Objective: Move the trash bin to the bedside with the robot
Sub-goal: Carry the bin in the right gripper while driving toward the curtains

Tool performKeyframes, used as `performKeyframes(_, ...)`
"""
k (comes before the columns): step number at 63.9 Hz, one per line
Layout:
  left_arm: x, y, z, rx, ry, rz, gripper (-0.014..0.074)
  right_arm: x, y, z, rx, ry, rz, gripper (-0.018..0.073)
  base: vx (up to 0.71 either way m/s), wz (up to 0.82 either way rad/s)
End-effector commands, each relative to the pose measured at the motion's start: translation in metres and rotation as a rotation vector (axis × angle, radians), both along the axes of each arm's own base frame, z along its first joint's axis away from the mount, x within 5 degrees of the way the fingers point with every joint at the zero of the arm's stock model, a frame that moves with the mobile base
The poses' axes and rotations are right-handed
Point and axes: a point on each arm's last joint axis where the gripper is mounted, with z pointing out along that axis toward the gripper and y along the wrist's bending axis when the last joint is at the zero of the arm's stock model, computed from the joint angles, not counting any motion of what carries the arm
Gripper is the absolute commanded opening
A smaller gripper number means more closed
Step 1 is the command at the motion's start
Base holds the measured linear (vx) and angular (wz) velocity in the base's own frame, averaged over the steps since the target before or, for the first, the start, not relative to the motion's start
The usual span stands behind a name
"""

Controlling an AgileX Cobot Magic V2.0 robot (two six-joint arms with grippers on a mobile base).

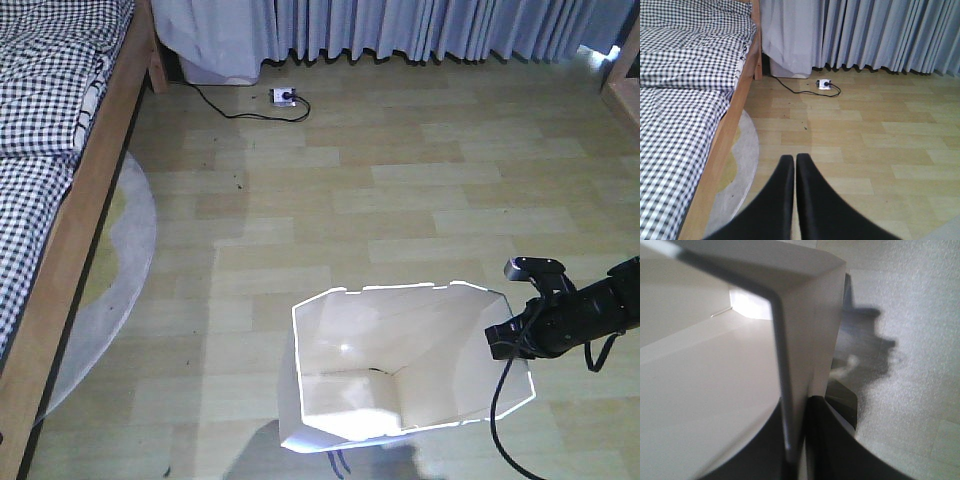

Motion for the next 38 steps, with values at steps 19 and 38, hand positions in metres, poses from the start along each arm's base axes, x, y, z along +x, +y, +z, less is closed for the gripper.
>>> performKeyframes(19, 0.0008, -0.0003, 0.0054, 0.004, -0.077, -0.004, -0.0006, 0.0081, 0.0114, 0.0300, 0.168, -0.047, -0.006, -0.0006, 0.28, -0.06)
performKeyframes(38, 0.0008, -0.0003, 0.0054, 0.004, -0.077, -0.004, -0.0006, 0.0080, 0.0115, 0.0301, 0.170, -0.047, -0.005, -0.0006, 0.29, -0.07)
